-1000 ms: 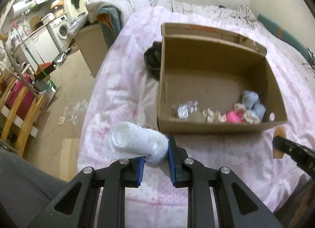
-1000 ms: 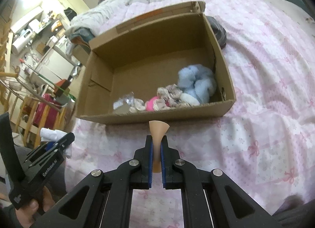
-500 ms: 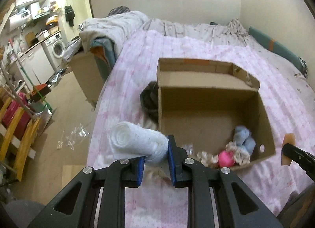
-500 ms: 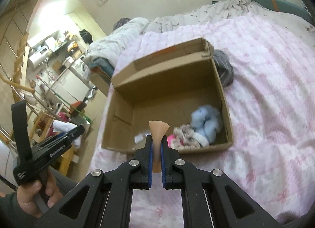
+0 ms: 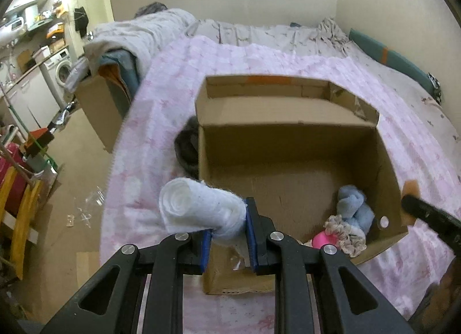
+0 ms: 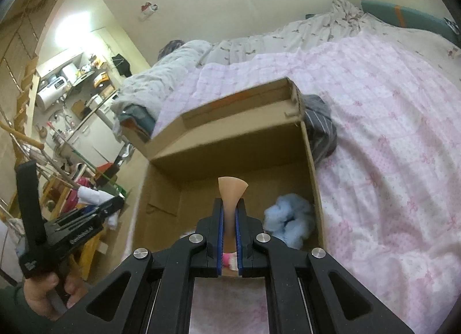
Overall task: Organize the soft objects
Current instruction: 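Carry the tan cylinder and white sock over the box with both tools, then open both tools to drop the cylinder and white sock into the box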
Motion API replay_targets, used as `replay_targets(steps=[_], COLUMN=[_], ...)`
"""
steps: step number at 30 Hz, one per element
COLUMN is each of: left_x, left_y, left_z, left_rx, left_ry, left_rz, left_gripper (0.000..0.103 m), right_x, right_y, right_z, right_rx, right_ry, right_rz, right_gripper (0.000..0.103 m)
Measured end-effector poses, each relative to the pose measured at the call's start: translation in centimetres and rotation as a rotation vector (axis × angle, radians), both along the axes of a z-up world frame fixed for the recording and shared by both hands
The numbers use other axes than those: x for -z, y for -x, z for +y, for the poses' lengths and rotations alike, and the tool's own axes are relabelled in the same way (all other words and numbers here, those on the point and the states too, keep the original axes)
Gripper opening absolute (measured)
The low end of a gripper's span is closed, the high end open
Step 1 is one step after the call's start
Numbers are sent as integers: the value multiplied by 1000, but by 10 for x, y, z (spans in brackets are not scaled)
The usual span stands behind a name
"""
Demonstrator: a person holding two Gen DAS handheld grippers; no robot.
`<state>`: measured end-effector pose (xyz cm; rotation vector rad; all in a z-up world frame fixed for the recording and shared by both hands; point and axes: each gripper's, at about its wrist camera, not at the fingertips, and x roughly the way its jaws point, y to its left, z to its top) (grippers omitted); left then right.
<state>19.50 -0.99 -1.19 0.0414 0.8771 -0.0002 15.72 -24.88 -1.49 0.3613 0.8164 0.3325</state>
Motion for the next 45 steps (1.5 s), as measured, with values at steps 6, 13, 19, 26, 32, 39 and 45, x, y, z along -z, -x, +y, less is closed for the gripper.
replay_targets(steps=[6, 13, 19, 26, 32, 39, 45], left_x=[17, 25, 27, 28, 31, 24, 10], left_y=[-10, -13, -12, -10, -10, -5, 2], left_z=[-2, 1, -3, -6, -11, -16, -13], left_rx=[6, -1, 24, 36, 59, 49, 32], left_ry=[39, 35, 34, 50, 60, 32, 26], left_rz=[33, 45, 48, 52, 72, 32, -37], left_gripper=[19, 19, 19, 19, 21, 73, 73], right_x=[29, 41, 44, 46, 47, 48, 34], right_y=[-8, -15, -18, -18, -18, -19, -14], right_z=[3, 16, 23, 27, 28, 23, 12], right_rx=[11, -15, -35, -47, -46, -24, 37], right_ry=[29, 72, 84, 93, 83, 61, -6], right_rz=[87, 117, 117, 126, 131, 137, 74], right_gripper=[8, 9, 9, 9, 9, 27, 100])
